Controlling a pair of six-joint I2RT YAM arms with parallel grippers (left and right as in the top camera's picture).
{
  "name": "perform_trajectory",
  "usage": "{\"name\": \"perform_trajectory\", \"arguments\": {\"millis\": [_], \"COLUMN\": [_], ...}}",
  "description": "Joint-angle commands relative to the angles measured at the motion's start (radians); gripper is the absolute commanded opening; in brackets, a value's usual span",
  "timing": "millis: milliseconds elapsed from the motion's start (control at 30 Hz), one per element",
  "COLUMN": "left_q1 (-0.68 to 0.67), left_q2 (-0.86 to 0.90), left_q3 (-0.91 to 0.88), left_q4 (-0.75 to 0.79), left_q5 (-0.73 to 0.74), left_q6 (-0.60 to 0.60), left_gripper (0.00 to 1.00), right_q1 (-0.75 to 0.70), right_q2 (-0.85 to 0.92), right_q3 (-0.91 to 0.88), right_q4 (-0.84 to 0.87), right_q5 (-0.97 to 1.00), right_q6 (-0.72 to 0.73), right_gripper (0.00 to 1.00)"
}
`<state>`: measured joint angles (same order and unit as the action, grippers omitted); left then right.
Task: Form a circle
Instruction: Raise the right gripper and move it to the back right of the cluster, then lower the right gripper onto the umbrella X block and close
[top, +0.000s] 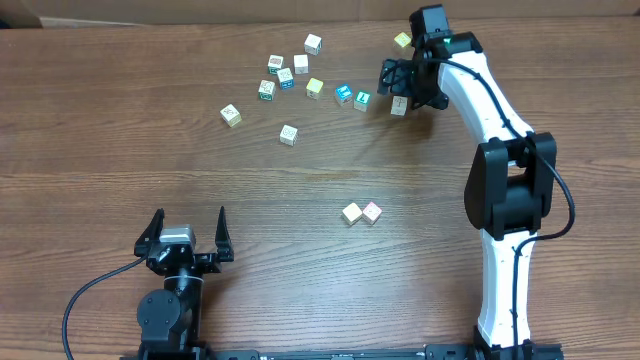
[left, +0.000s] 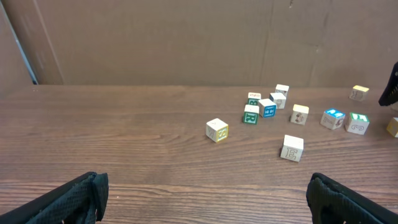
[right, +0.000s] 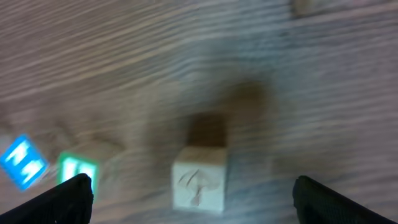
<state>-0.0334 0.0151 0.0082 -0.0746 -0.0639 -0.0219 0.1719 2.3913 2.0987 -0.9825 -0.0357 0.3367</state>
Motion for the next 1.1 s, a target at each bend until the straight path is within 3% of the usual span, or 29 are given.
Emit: {"name": "perform_trajectory", "arguments": {"millis": [0, 100, 200, 400, 533, 767, 1067], "left_q1": [-0.006, -0.006, -0.006, -0.006, -0.006, -0.006, -0.006], "left_q2": [-0.01, -0.01, -0.01, -0.01, -0.01, -0.01, -0.01], "left_q3": [-0.003, -0.003, -0.003, -0.003, -0.003, -0.003, -0.003], "left_q4": [0.003, 0.003, 0.003, 0.003, 0.003, 0.003, 0.003], "left_q5": [0.005, 0.005, 0.005, 0.005, 0.005, 0.005, 0.005], "left_q6": [0.018, 0.018, 0.018, 0.018, 0.018, 0.018, 0.018], "left_gripper": [0.99, 1.0, 1.0, 1.0, 1.0, 1.0, 1.0], "right_q1": [0.008, 0.008, 0.008, 0.008, 0.008, 0.006, 0.003], "right_q2": [0.015, 0.022, 0.034, 0.066, 0.069, 0.068, 0.02], "right_q3": [-0.004, -0.004, -0.004, -0.004, -0.004, -0.004, 0.04], "right_q4": [0.037, 0.063, 0.066, 0.034, 0.028, 0.002, -0.093], "right_q5": [0.023, 0.041, 0.07, 0.069, 0.069, 0.069, 0.068], "right_q6": [0.003, 0.003, 0.003, 0.003, 0.003, 0.003, -0.012], "right_gripper": [1.0, 0.97, 0.82, 0.67, 0.48, 0.38, 0.38]}}
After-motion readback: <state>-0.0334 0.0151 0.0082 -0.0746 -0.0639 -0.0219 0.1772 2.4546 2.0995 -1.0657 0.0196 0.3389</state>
